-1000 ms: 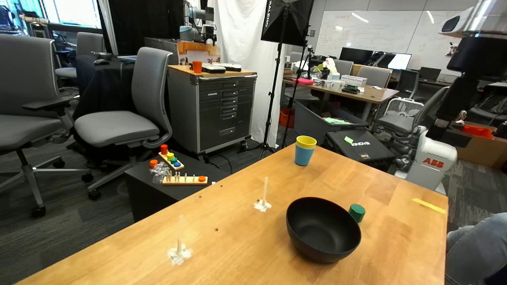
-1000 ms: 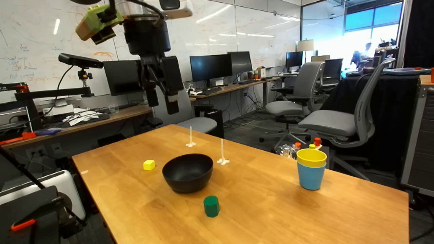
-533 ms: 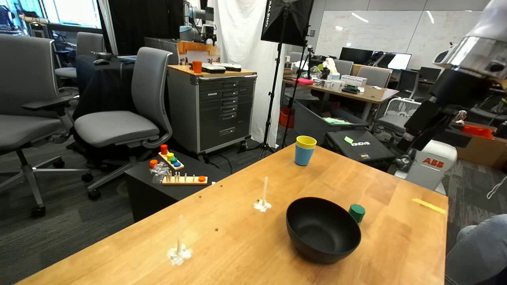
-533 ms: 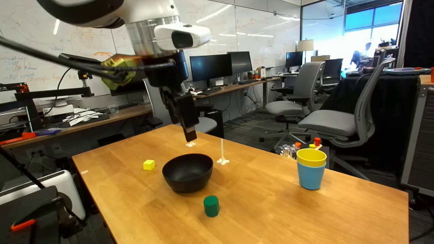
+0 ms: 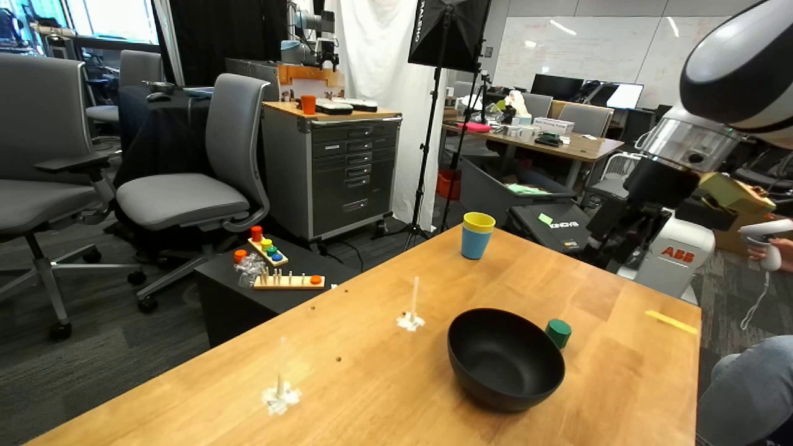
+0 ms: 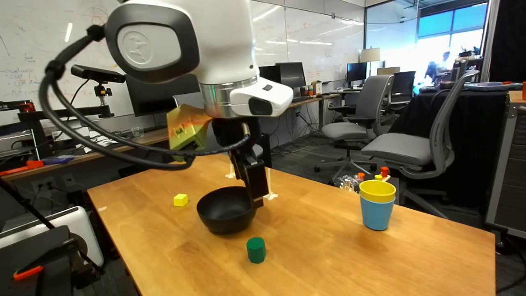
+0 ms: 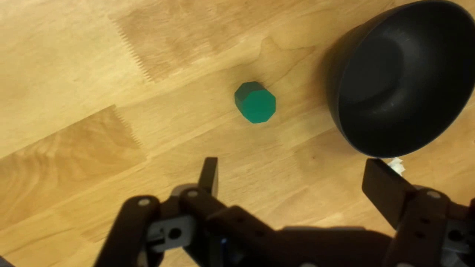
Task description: Put the green block inside the black bowl then place the yellow block on top of the green block
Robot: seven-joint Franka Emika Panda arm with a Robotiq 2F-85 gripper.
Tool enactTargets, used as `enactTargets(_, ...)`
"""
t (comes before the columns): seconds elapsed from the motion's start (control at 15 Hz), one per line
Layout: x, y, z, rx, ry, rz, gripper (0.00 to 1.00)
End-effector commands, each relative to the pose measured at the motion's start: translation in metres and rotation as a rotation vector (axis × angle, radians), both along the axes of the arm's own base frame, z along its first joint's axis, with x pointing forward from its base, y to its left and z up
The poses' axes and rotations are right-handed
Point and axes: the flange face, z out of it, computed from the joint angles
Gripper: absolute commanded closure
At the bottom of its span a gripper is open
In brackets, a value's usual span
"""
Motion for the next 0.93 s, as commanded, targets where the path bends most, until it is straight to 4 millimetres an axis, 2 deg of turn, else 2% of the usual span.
enactTargets(0.0, 0.038, -0.021, -0.022, 0.008, 0.036, -0.029, 0.0)
enactTargets(0.27, 0.062, -0.025, -0.052, 0.014, 0.088, -0.011, 0.0)
enactTargets(0.6, 0.075, 0.003, -0.092, -0.004, 0.157, 0.113, 0.0)
enactTargets(0.87, 0.077, 0.019, -0.12, -0.036, 0.214, 0.177, 0.0)
